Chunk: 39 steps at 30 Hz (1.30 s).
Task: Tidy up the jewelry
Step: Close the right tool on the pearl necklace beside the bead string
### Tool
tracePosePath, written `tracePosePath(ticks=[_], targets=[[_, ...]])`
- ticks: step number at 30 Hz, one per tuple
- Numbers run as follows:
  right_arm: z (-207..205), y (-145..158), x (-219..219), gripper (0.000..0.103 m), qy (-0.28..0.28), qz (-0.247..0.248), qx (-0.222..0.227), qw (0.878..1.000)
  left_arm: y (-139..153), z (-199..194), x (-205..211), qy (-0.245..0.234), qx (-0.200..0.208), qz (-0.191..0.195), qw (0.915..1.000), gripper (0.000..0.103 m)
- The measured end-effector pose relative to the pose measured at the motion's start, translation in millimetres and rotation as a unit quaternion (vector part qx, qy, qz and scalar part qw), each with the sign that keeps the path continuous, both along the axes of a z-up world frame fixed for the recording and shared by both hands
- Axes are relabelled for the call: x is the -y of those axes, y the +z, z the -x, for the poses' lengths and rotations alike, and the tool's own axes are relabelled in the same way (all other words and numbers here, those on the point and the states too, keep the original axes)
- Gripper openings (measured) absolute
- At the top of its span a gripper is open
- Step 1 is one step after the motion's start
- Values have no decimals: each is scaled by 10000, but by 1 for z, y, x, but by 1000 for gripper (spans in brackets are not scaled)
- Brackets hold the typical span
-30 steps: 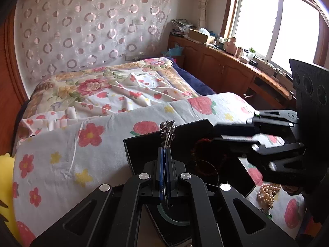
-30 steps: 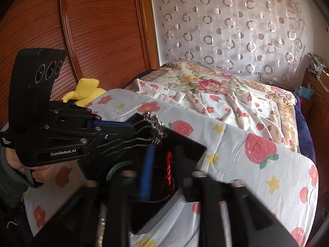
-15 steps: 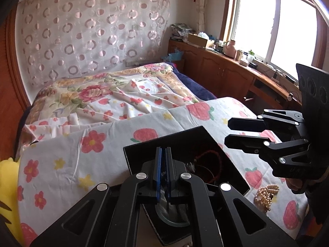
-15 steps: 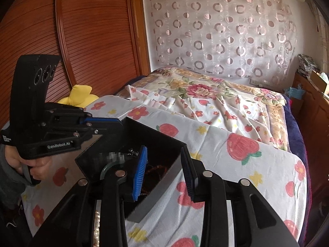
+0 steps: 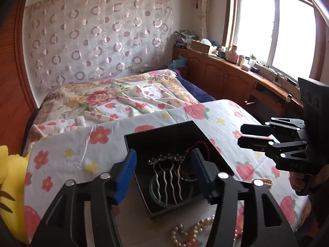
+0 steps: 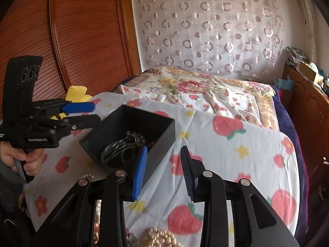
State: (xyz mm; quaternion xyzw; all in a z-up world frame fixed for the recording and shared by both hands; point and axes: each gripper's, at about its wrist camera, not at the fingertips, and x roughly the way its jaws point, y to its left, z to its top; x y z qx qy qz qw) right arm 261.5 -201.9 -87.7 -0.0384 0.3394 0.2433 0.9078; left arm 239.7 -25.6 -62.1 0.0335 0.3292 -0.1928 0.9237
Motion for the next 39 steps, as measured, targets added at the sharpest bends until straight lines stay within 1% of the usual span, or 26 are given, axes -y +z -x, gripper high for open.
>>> tracePosePath(ticks=[1,2,4,6,10,16,23,31,33,35,36,39], targets=[[3,-2,1,37,-22,6,-12,10000,0,4,-1,21,6,12,10000,65],[8,-3,4,37,-58,8,-35,10000,0,6,-2,31,10,26,10000,66],[16,-7,10,37,-124,22,-70,9999,0,15,-3,74,6,31,10000,73],[22,-10,15,37,-183,37,-101,9998,-1,25,-4,129,21,21,9999,76],[40,-15,29,37,-339,94,-144,9993,-5,44,-7,282,21,60,9996,88],[61,-29,45,37,-482,208,-363,9980,-20,70,-15,465,-129,98,9988,89],[76,-55,54,37,-500,289,-757,9955,-38,97,-20,552,-289,73,9980,89],[90,-70,61,36,-585,597,-878,9926,-47,122,-18,553,-342,28,9979,89],[90,-70,61,36,-554,642,-824,9930,-48,126,-17,554,-340,38,9979,89],[87,-70,59,24,-581,700,-789,9927,-47,131,-15,552,-316,40,9980,89],[86,-71,57,12,-569,743,-746,9928,-47,133,-14,546,-294,39,9981,89],[84,-71,58,10,-622,709,-626,9936,-48,140,-11,546,-267,17,9981,89]])
